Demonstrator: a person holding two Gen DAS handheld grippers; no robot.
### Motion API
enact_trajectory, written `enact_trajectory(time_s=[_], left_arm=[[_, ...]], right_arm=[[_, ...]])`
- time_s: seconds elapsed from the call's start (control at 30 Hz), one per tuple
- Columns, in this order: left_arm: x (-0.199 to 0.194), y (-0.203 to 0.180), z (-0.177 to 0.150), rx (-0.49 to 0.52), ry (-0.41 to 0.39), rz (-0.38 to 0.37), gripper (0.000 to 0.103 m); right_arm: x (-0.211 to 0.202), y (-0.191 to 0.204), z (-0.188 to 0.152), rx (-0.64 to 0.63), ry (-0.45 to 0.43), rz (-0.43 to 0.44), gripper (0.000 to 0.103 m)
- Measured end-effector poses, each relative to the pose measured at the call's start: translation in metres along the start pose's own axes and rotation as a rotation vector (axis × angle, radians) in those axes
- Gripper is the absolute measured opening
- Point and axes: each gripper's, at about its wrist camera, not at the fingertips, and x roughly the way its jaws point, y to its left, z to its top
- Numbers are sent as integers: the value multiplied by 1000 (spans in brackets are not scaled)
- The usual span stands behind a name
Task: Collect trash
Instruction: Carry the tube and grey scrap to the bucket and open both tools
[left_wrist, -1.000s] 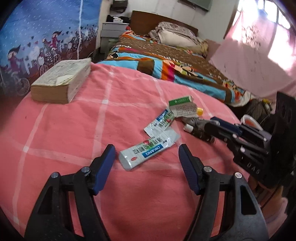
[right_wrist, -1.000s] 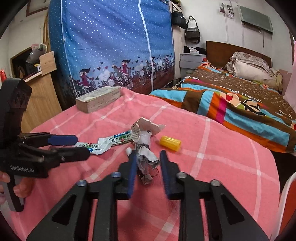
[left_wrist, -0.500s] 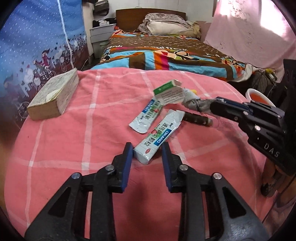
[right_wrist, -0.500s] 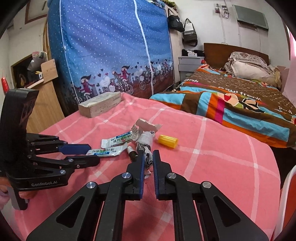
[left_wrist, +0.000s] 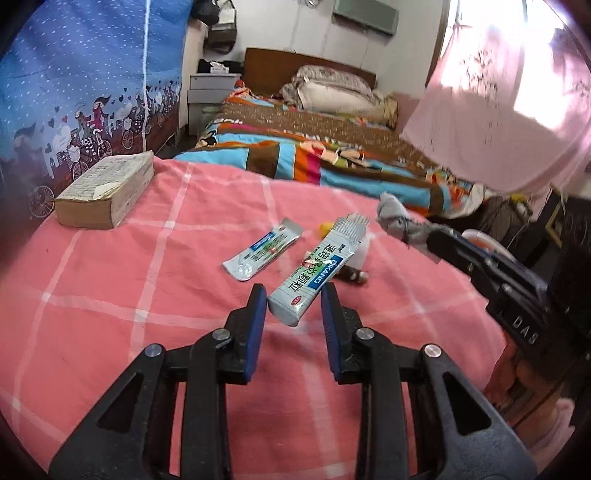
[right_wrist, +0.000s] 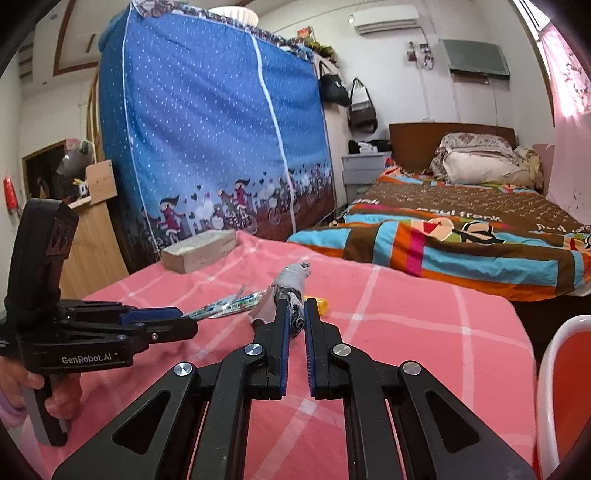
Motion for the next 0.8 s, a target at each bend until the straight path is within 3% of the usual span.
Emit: enact_trajectory(time_s=[0.23, 0.47, 0.67, 0.8], left_arm=[[-4, -14, 2, -43, -63, -32, 33], [-16, -42, 8, -41, -180, -50, 33], [-29, -82, 21, 24, -299, -75, 33], [-34, -112, 27, 79, -352, -106, 33]], right_arm=[[-23, 1, 3, -64, -58, -79, 6], [-63, -11, 9, -63, -242, -110, 6], [-100, -22, 12, -49, -407, -188, 6], [-120, -38, 14, -21, -469, -244, 6]])
